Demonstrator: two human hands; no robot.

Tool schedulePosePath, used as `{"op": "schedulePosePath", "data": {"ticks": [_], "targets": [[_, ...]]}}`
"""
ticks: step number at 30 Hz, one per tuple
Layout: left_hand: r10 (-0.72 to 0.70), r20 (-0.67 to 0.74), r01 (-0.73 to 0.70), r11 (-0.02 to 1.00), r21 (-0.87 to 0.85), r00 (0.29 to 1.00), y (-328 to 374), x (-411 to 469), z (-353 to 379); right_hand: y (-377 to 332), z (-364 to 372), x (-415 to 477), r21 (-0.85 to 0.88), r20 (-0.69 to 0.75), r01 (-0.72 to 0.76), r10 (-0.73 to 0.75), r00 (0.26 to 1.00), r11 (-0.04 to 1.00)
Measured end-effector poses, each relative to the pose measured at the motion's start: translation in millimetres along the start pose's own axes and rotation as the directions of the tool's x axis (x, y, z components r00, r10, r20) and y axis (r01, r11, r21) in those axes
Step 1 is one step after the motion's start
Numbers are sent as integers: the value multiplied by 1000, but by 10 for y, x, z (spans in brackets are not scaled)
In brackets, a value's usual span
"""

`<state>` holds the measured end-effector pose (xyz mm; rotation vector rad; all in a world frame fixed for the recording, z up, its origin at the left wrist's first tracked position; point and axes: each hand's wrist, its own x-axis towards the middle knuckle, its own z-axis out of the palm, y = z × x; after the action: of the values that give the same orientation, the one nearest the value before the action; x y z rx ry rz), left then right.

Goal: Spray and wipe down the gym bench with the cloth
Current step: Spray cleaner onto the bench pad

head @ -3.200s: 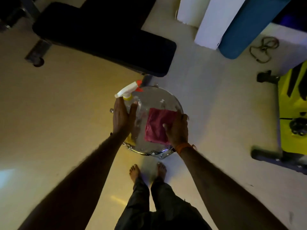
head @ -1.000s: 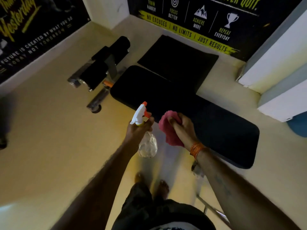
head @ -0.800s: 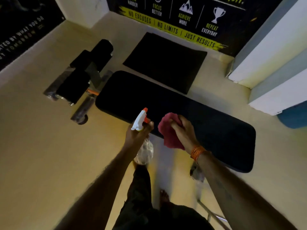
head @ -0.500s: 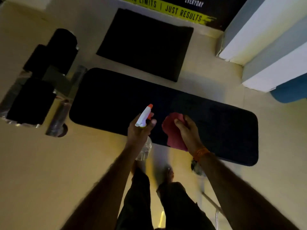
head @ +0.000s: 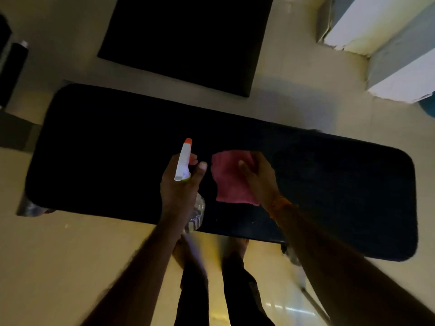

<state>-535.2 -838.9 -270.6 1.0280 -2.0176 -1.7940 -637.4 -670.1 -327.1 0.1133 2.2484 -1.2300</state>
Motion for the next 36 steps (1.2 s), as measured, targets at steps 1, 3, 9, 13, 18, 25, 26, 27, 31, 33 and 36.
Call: {"op": "schedulePosePath", "data": {"ticks": [1,3,9,13,18,25,26,27,31,33,36], "targets": [[3,6,-4,1000,22,1000,-91,10,39,104,-24,93,-69,-50,-25,21,999,997],[11,13,-12,999,51,1000,-259,3,114,283,-32,192,-191,-108,-40,20,994,981],[26,6,-27,992,124,1000,-463,-72,294,677,91,103,-638,22,188,-227,974,747],[45,3,-45,986,161,999,-432,-85,330,820,116,97,-723,77,190,-196,978,665],[46,11,-47,984,174,999,-369,-74,299,814,131,117,-748,95,208,-208,973,630],[-4,-41,7,998,68,999,-322,-10,101,450,332,113,-757,222,374,-328,918,535],[-16,-45,18,999,42,999,-313,16,48,364,398,129,-757,248,401,-340,907,516],[-20,-52,22,999,30,998,-304,51,-10,272,472,152,-750,271,421,-342,900,511],[-29,-123,38,997,70,992,-305,270,-318,-142,882,286,-660,382,471,-278,881,585],[-64,-164,71,997,39,984,-302,370,-518,-344,1107,346,-669,454,511,-248,856,539],[-137,-187,129,990,-51,973,-331,551,-898,-651,1465,449,-685,517,565,-240,822,460]]}}
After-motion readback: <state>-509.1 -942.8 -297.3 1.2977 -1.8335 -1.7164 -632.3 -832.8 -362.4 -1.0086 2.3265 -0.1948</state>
